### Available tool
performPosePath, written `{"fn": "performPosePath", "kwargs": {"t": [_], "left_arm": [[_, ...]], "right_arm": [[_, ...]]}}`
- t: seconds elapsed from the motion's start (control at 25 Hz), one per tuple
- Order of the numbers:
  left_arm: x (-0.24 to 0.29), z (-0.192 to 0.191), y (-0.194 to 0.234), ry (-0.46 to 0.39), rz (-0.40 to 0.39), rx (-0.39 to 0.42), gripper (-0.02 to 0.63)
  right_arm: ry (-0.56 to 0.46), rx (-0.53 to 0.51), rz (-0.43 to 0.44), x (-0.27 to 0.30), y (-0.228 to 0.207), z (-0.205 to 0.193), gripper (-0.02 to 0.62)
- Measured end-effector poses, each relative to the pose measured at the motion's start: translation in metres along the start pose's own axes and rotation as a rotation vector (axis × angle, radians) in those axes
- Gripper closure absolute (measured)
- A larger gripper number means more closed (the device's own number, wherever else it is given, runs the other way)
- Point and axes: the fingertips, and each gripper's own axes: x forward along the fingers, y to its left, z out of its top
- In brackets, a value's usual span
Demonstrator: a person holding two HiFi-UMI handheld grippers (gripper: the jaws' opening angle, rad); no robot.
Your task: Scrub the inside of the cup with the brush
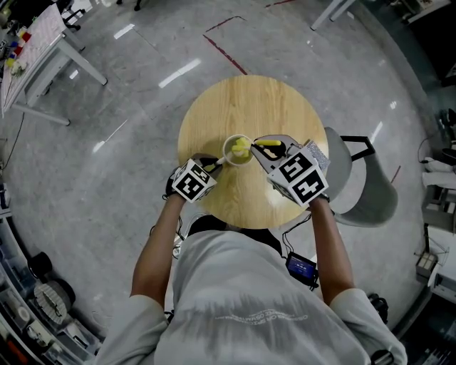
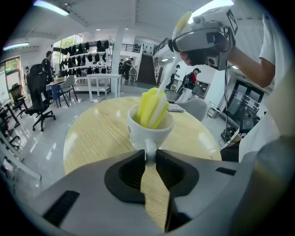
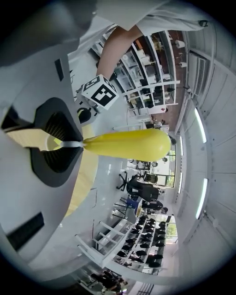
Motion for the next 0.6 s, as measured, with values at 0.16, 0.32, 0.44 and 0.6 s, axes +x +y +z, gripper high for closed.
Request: {"fn": "performPosePath", "kwargs": {"t": [0.16, 0.32, 0.44, 0.6], "left_arm": [[-0.003, 0.003, -0.003, 0.000, -0.015, -0.010, 0.525], [-0.004, 0.004, -0.002, -0.003, -0.020, -0.016, 0.523], [-0.002, 0.002, 0.001, -0.001, -0.014, -0.014, 0.523], [0.000, 0.001, 0.002, -0.003, -0.016, -0.009, 0.522]], "right_arm": [[0.044, -0.011, -0.014, 0.013, 0.000, -0.014, 0.534], [0.121, -0.071, -0.001, 0.022, 0.007, -0.025, 0.535], [0.177, -0.119, 0.023, 0.026, 0.011, -0.030, 0.535], [0.208, -0.060, 0.074, 0.029, 0.014, -0.030, 0.534]]}}
